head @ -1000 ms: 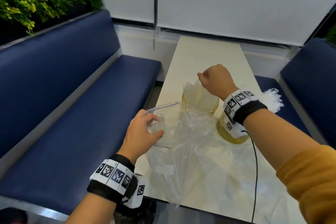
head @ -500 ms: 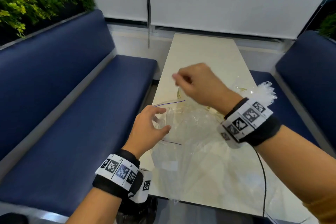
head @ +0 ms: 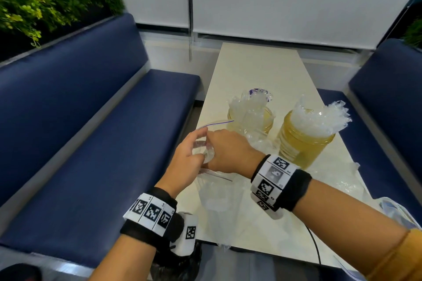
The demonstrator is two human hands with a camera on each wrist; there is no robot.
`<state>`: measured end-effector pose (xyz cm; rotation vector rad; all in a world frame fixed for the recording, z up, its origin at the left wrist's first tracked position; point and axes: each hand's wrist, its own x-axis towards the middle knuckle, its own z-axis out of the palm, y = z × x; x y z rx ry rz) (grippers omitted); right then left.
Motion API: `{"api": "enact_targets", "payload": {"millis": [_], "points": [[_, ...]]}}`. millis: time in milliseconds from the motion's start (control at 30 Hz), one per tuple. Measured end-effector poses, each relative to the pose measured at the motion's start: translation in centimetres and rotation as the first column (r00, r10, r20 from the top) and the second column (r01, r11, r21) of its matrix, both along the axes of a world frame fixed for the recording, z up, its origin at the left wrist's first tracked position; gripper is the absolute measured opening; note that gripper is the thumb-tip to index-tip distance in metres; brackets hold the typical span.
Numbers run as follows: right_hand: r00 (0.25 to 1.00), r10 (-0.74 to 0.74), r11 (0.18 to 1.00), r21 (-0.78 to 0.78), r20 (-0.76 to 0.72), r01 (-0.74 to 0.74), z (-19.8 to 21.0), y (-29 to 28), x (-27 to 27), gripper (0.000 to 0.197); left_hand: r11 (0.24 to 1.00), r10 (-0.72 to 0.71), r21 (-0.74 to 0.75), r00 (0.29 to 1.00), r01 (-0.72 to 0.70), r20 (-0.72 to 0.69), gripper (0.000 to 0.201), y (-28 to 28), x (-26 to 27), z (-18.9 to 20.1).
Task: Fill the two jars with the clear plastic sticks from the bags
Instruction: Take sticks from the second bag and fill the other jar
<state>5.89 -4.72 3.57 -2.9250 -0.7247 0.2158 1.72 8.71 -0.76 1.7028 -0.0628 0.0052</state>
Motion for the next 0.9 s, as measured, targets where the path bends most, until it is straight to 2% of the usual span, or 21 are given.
{"api": "enact_targets", "payload": {"millis": [67, 167, 267, 433, 533, 667, 733, 800, 900], "points": [[1.000, 0.007, 0.998, 0.058, -0.006, -0.007, -0.1, 0.3, 0.1, 0.067, 1.000, 0.000, -0.005, 1.000, 0.000, 0.007, 0.070, 0.2, -0.1, 0.2], [0.997, 0.036, 0.984, 0.177, -0.074, -0.023, -0.4, 0.1, 0.1, 0.040, 0.999, 0.022, 0.022, 1.000, -0.022, 0.019, 0.071, 0.7, -0.3, 0.1], [0.996, 0.037, 0.967, 0.256, -0.083, -0.014, -0.9, -0.2, 0.4, 0.028, 0.998, 0.031, 0.046, 0.999, -0.032, 0.030, 0.073, 1.0, -0.3, -0.2], [0.999, 0.025, 0.946, 0.321, 0.027, -0.032, -1.4, -0.4, 0.2, 0.013, 0.988, 0.027, 0.150, 0.997, -0.038, 0.071, 0.069, 0.7, -0.6, 0.0], [0.996, -0.004, 0.927, 0.375, 0.088, -0.030, -0.6, -0.6, 0.1, 0.013, 0.976, 0.036, 0.209, 0.993, -0.060, 0.117, 0.064, 0.8, -0.8, -0.1], [0.976, -0.074, 0.913, 0.408, 0.207, -0.017, 2.2, -0.4, 0.4, 0.019, 0.945, -0.057, 0.326, 0.994, 0.025, 0.091, 0.079, 0.7, -1.0, 0.2], [0.957, -0.091, 0.896, 0.443, 0.277, -0.043, 3.8, -0.2, 0.4, 0.019, 0.923, -0.042, 0.385, 0.996, 0.011, 0.074, 0.089, -0.1, -1.1, 0.6], [0.929, -0.108, 0.873, 0.480, 0.354, -0.081, 5.2, 0.2, 0.3, 0.018, 0.922, 0.022, 0.385, 0.998, -0.044, 0.061, 0.095, -1.0, -0.9, 0.9], [0.888, -0.158, 0.828, 0.548, 0.432, -0.119, 6.3, 1.0, 0.3, 0.016, 0.949, 0.102, 0.292, 0.992, -0.120, 0.075, 0.082, -2.3, -0.3, 1.2]]}}
